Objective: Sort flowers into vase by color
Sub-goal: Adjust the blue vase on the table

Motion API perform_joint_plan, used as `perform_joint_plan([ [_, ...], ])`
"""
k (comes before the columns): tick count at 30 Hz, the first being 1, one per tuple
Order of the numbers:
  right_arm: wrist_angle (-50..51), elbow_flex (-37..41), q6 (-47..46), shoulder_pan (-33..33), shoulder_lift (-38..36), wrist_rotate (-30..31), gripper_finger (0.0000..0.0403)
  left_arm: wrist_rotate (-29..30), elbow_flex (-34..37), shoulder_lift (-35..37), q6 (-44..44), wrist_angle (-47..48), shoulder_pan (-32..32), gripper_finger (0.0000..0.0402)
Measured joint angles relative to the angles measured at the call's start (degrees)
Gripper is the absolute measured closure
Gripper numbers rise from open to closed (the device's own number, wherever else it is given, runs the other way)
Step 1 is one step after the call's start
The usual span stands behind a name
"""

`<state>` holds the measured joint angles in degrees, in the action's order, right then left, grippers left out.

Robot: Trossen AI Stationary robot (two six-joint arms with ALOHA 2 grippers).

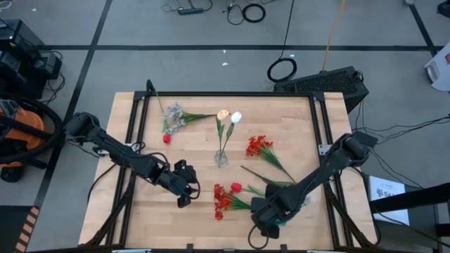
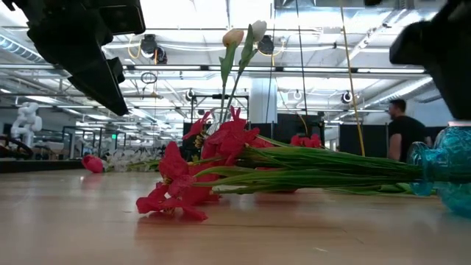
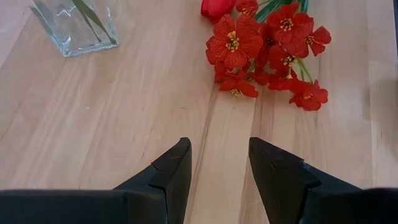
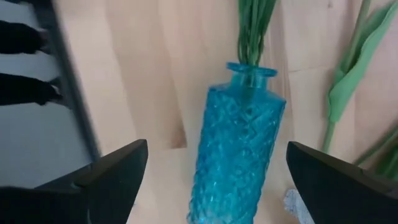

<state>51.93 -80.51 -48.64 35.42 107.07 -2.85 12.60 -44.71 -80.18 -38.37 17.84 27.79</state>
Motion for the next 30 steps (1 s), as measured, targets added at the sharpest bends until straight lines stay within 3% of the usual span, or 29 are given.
perform_joint_plan([
  [9,-0.22,0.0,-3.91,-0.07,7.05,0.13,0.0043,0.04,-0.01,0.0,0.11,-3.11,0.0,0.0236],
  [18,-6.1,-0.07,-6.35,-0.07,9.04,0.26,0.0168,-0.12,-0.02,0.0,0.15,-1.66,0.0,0.0236],
  [20,-6.45,-0.09,-6.48,-0.07,9.15,0.37,0.0172,-0.17,-0.02,0.0,-0.13,-1.06,0.0,0.0236],
  [27,-8.55,0.0,-9.95,0.2,9.09,9.08,0.0172,-4.3,-0.02,0.83,-0.2,0.04,0.02,0.0236],
  [30,-11.43,0.0,-11.45,0.69,9.09,14.74,0.0172,-4.71,-1.55,2.76,-0.22,4.76,0.02,0.0236],
])
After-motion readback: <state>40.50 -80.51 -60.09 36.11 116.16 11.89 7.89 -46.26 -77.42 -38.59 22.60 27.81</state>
